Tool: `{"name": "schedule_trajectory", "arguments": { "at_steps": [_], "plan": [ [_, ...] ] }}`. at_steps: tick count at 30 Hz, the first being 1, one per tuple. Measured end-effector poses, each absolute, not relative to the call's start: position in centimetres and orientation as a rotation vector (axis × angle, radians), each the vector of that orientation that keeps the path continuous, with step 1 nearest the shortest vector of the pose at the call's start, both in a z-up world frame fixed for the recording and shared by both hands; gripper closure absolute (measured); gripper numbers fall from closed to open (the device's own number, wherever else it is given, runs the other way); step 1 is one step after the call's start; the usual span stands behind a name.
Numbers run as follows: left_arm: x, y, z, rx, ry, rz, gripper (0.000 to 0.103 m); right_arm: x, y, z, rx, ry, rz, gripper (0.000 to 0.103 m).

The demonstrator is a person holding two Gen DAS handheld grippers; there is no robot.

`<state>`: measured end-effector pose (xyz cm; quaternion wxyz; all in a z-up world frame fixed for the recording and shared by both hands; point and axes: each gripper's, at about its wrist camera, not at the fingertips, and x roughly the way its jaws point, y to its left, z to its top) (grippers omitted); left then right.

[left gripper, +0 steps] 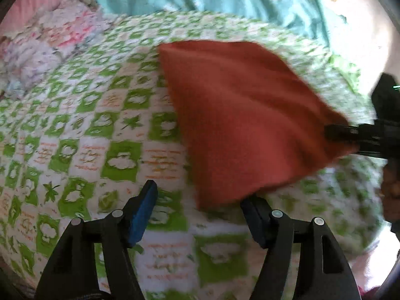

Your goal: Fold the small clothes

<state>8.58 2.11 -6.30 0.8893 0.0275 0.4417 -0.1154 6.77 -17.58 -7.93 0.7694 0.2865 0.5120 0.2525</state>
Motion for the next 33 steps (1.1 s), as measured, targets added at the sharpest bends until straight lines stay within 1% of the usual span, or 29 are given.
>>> {"name": "schedule_trajectory", "arguments": {
  "at_steps": [1,2,3,4,5,7,9,11,14,17,28,32,33],
  "plan": [
    [8.8,2.4,-6.2,0.025,0.920,-0.234,0.045,6.9,-17.6,-8.1,0.630,1.120,0.548,0.094],
    [8.7,2.8,-5.9,-0.011,0.905,-0.226,0.057,7.0,-17.6,-8.2,0.636,1.127,0.551,0.094],
    [8.5,3.2,-5.3,-0.044,0.887,-0.223,0.062,7.1,-17.6,-8.1,0.639,1.125,0.553,0.096],
    [8.3,3.3,-4.8,-0.062,0.871,-0.225,0.072,7.1,-17.8,-7.7,0.639,1.113,0.557,0.098],
    [8.1,3.3,-4.4,-0.064,0.857,-0.217,0.077,7.0,-18.0,-7.0,0.649,1.092,0.566,0.098],
    [7.5,2.9,-4.0,-0.047,0.833,-0.191,0.081,6.8,-19.1,-4.9,0.699,1.008,0.597,0.099],
    [7.2,2.2,-4.5,-0.017,0.841,-0.182,0.084,6.5,-20.2,-2.6,0.691,0.929,0.611,0.099],
    [7.1,1.6,-5.2,0.015,0.866,-0.167,0.092,6.7,-20.0,-2.5,0.573,0.948,0.558,0.099],
    [6.6,1.5,-5.5,0.008,0.878,-0.163,0.093,6.6,-19.3,-5.1,0.500,1.041,0.497,0.099],
    [7.0,1.7,-5.7,0.003,0.897,-0.174,0.092,6.1,-19.5,-6.3,0.475,1.052,0.463,0.099],
    [7.8,2.1,-6.1,-0.063,0.958,-0.194,0.092,6.1,-19.3,-6.8,0.320,1.072,0.366,0.099],
    [8.2,3.2,-6.4,-0.138,0.987,-0.227,0.088,6.2,-19.0,-8.0,0.345,1.088,0.360,0.098],
    [8.2,3.3,-6.3,-0.133,0.995,-0.246,0.088,6.0,-19.1,-7.9,0.352,1.089,0.360,0.097]
  ]
}}
